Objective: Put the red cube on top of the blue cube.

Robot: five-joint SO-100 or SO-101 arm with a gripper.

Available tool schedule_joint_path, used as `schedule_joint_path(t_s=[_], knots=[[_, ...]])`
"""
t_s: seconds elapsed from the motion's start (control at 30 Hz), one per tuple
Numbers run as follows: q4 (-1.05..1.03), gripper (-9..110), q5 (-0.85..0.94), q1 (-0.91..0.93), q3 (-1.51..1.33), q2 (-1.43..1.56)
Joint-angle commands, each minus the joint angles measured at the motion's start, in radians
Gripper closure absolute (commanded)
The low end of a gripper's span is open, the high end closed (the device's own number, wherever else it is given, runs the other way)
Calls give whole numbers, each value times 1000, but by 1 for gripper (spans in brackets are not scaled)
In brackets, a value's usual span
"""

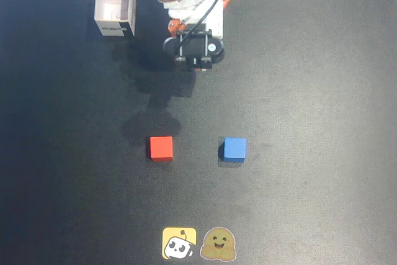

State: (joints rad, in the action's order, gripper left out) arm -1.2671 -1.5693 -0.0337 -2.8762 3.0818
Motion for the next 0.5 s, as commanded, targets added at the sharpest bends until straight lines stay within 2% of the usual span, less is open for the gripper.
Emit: schedule_joint_path(t_s=[0.0, 0.47], knots=[[-3, 101, -12, 8, 3, 11], [3, 101, 43, 8, 3, 11]])
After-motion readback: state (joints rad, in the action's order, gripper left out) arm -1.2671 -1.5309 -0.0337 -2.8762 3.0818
